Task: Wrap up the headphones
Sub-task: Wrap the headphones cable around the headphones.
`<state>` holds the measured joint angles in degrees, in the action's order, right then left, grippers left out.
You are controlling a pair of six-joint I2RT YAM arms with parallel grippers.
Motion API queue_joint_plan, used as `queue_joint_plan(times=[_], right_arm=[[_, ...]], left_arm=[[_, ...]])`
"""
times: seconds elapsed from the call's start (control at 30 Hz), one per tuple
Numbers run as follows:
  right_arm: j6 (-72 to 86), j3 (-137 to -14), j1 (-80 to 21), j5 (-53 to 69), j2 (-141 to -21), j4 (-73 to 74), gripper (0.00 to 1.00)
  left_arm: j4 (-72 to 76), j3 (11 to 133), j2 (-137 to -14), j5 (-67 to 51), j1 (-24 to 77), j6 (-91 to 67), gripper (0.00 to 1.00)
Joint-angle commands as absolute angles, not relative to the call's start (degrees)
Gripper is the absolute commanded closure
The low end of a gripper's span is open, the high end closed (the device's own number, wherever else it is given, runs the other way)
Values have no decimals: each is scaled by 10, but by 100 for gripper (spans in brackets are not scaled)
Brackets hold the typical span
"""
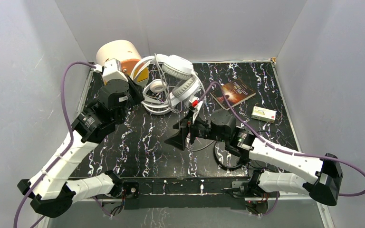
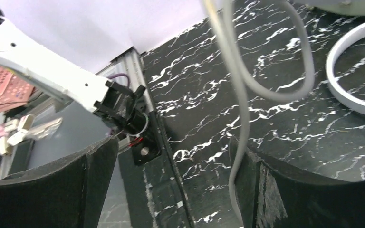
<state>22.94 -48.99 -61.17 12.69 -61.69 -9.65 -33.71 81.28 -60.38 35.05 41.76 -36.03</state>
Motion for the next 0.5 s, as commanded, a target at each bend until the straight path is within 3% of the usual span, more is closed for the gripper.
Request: queue_joint_plan(times=[0.0, 0.13, 0.37, 0.47], right_arm=[[190, -462, -611, 60, -591, -173, 6], [157, -392, -612, 46, -575, -286, 11], [165, -335, -611, 24, -575, -342, 48], [161, -317, -611, 9, -587, -367, 51]], left_arm=[[-258, 829, -562, 324, 418, -436, 100], [-243, 821, -544, 312, 418, -458, 100], [-234, 846, -536, 304, 418, -473, 100], [-227, 857, -537, 276, 418, -479, 100]])
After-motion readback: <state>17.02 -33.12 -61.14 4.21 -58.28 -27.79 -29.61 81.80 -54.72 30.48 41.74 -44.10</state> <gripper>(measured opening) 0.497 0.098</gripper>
